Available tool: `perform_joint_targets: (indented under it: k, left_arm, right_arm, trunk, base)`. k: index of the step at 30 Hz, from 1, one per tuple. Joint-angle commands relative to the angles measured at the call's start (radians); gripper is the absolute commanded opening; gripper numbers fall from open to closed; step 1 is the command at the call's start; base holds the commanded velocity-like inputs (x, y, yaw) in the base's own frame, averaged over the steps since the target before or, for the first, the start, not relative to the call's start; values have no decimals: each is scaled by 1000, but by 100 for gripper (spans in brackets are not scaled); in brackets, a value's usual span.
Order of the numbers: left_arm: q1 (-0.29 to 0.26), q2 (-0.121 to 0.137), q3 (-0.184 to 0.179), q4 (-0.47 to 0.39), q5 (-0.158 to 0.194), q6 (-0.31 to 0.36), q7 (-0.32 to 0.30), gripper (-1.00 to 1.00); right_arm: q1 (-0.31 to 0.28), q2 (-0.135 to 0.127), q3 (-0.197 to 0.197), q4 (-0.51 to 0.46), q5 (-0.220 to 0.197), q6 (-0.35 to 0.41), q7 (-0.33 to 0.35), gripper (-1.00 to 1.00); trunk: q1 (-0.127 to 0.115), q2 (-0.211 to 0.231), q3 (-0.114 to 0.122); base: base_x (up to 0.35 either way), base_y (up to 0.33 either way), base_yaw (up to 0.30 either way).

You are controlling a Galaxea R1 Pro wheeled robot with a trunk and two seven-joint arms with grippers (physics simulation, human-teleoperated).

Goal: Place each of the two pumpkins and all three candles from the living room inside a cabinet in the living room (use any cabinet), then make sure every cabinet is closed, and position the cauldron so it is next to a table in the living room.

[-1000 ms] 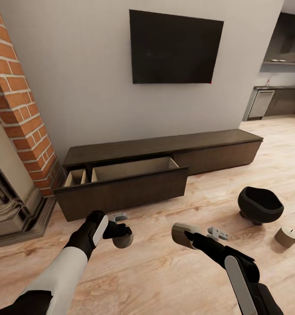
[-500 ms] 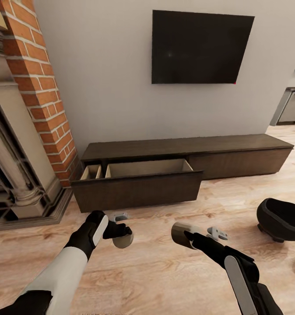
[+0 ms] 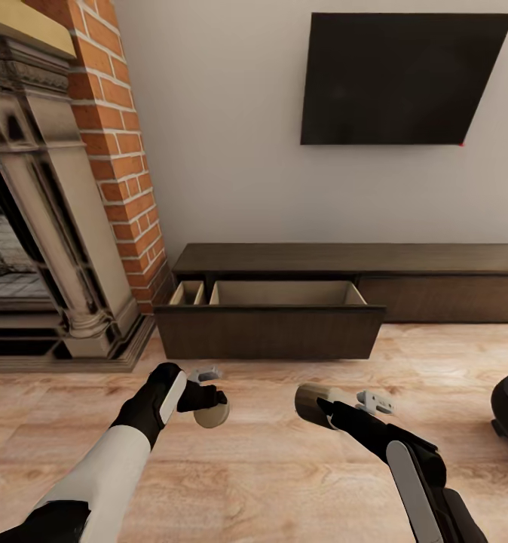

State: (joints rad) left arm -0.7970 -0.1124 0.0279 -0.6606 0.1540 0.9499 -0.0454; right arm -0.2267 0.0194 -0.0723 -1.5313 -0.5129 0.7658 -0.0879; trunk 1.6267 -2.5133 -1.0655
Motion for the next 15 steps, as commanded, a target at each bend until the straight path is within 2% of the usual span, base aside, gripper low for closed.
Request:
perform_joint_targets:
  k: [1, 5, 8, 15]
  left_arm:
    - [-1, -1, 3, -1, -1, 4, -3, -100]
    - [-1, -1, 3, -1, 3, 11, -4, -100]
    - [-1, -1, 3, -1, 5, 21, -4, -100]
    - [0, -1, 3, -9, 7, 31, -4, -100]
  right_arm:
    - [0, 1, -1, -2, -13, 4, -8, -100]
    - [0, 0, -1, -2, -13, 4, -8, -100]
    - [0, -1, -2, -2, -14, 4, -7, -100]
    - [0, -2, -3, -1, -14, 4, -8, -100]
  trunk:
    - [0, 0, -1]
    - [0, 0, -1]
    - [-1, 0, 11]
    - [-5, 2, 38]
  base:
    - [50, -2, 290]
    - [23, -1, 290]
    - [8, 0, 250]
    - [2, 0, 65]
